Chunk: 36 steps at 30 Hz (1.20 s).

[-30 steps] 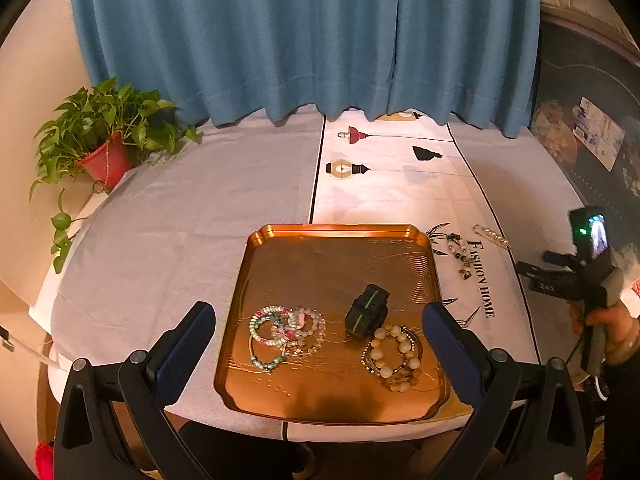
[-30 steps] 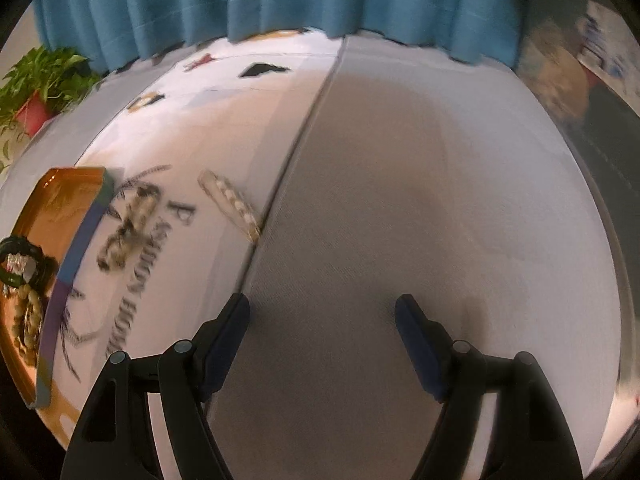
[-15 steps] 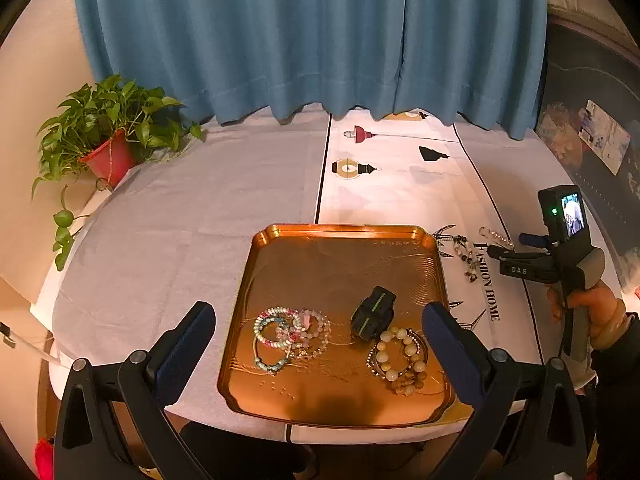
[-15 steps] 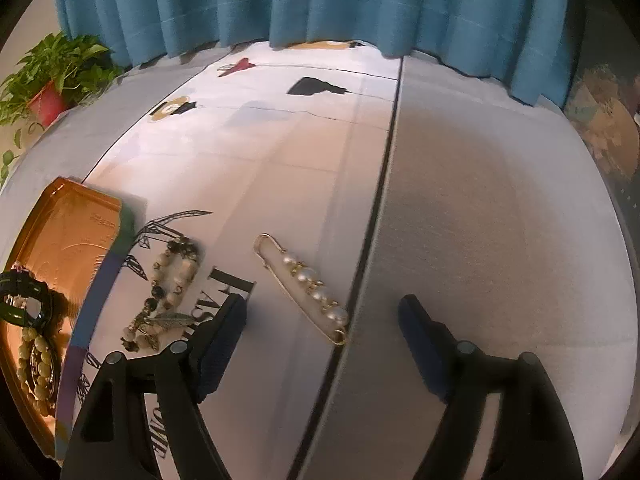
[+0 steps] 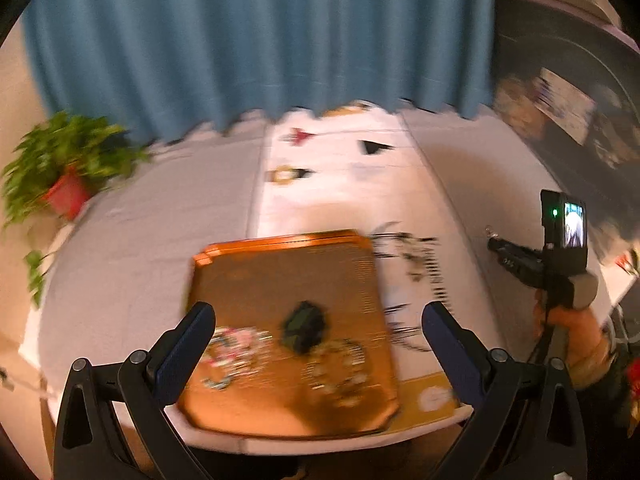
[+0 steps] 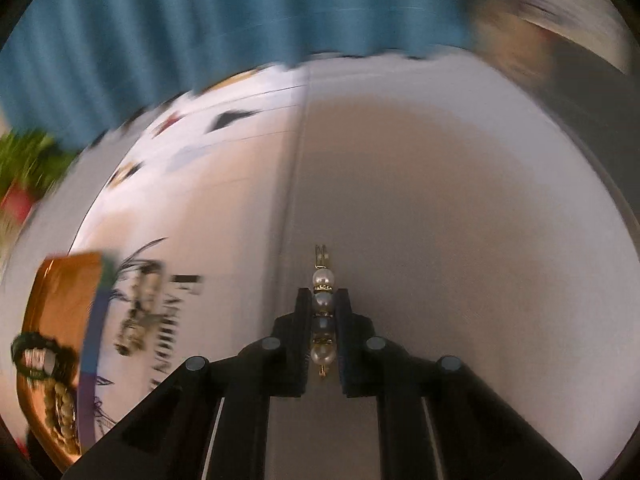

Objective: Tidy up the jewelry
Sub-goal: 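Grasp the dark beaded strand with the left gripper while right holds the brooch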

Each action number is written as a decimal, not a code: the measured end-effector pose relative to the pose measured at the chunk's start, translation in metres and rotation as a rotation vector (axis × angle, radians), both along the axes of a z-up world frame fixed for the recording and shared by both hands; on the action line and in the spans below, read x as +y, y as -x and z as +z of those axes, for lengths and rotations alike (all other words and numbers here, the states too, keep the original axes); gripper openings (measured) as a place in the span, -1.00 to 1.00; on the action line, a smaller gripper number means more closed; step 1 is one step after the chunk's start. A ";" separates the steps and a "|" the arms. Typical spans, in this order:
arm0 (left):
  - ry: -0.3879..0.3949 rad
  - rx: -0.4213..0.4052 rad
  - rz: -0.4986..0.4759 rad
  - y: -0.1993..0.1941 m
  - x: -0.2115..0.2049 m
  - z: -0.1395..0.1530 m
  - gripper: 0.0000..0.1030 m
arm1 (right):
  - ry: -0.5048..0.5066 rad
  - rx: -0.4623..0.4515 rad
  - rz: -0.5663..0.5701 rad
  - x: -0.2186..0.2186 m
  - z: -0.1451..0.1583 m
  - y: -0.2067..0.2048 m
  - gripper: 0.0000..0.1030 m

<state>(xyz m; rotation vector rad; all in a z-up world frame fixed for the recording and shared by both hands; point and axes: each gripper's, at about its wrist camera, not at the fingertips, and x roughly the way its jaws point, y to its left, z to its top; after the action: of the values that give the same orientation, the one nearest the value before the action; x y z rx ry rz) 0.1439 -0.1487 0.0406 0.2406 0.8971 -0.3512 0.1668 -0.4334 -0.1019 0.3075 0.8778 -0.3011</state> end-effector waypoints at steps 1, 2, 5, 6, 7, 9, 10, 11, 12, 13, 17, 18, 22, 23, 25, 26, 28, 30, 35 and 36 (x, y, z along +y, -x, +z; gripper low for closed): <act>0.005 0.016 -0.031 -0.004 -0.013 -0.002 0.98 | -0.025 -0.014 -0.045 -0.006 -0.001 0.011 -0.77; 0.011 0.040 -0.066 -0.010 -0.030 -0.006 0.98 | -0.052 -0.035 -0.080 -0.012 -0.001 0.022 -0.77; 0.026 0.138 -0.157 -0.036 -0.076 -0.023 0.98 | -0.048 -0.069 -0.130 -0.019 -0.003 0.039 -0.77; 0.026 0.183 -0.184 -0.047 -0.092 -0.032 0.98 | -0.038 -0.072 -0.129 -0.019 -0.003 0.040 -0.77; 0.023 0.226 -0.201 -0.056 -0.104 -0.040 0.98 | -0.037 -0.078 -0.126 -0.021 -0.003 0.040 -0.77; 0.014 0.343 -0.213 -0.079 -0.128 -0.064 0.67 | -0.057 -0.094 -0.119 -0.024 -0.003 0.042 -0.77; 0.007 0.397 -0.208 -0.088 -0.137 -0.077 0.51 | -0.070 -0.105 -0.112 -0.027 -0.004 0.043 -0.77; -0.004 0.439 -0.201 -0.096 -0.143 -0.087 0.22 | -0.075 -0.112 -0.107 -0.028 -0.004 0.045 -0.77; -0.016 0.475 -0.194 -0.102 -0.148 -0.096 0.16 | -0.078 -0.118 -0.097 -0.029 -0.004 0.046 -0.77; -0.026 0.507 -0.182 -0.107 -0.153 -0.105 0.16 | -0.080 -0.121 -0.093 -0.030 -0.004 0.047 -0.77; -0.084 0.506 -0.138 -0.116 -0.160 -0.122 0.18 | -0.100 -0.131 -0.078 -0.033 -0.005 0.048 -0.77; -0.095 0.511 -0.121 -0.118 -0.160 -0.126 0.20 | -0.103 -0.133 -0.075 -0.033 -0.006 0.048 -0.77; -0.094 0.563 -0.086 -0.120 -0.157 -0.144 0.22 | -0.101 -0.135 -0.066 -0.033 -0.006 0.052 -0.77; -0.094 0.569 -0.083 -0.120 -0.157 -0.147 0.16 | -0.102 -0.136 -0.066 -0.033 -0.006 0.052 -0.77; -0.095 0.506 -0.088 -0.116 -0.159 -0.143 -0.38 | -0.104 -0.137 -0.064 -0.033 -0.006 0.052 -0.77; -0.123 0.484 -0.089 -0.115 -0.160 -0.143 -0.86 | -0.103 -0.137 -0.064 -0.033 -0.006 0.052 -0.77; -0.107 0.462 -0.078 -0.114 -0.155 -0.137 -0.87 | -0.098 -0.134 -0.062 -0.033 -0.005 0.053 -0.77; -0.082 0.431 -0.080 -0.111 -0.151 -0.126 -0.87 | -0.094 -0.138 -0.061 -0.033 -0.004 0.055 -0.77; 0.001 0.353 -0.076 -0.096 -0.128 -0.084 -0.87 | -0.120 -0.203 -0.052 -0.031 0.015 0.062 -0.77; 0.021 0.343 -0.075 -0.092 -0.122 -0.074 -0.87 | -0.125 -0.217 -0.053 -0.031 0.020 0.064 -0.77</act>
<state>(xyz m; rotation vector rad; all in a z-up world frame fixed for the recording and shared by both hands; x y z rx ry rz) 0.2363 -0.2706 -0.0329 0.1976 1.2235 -0.4807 0.1024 -0.4643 -0.0815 0.4707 0.6767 -0.2568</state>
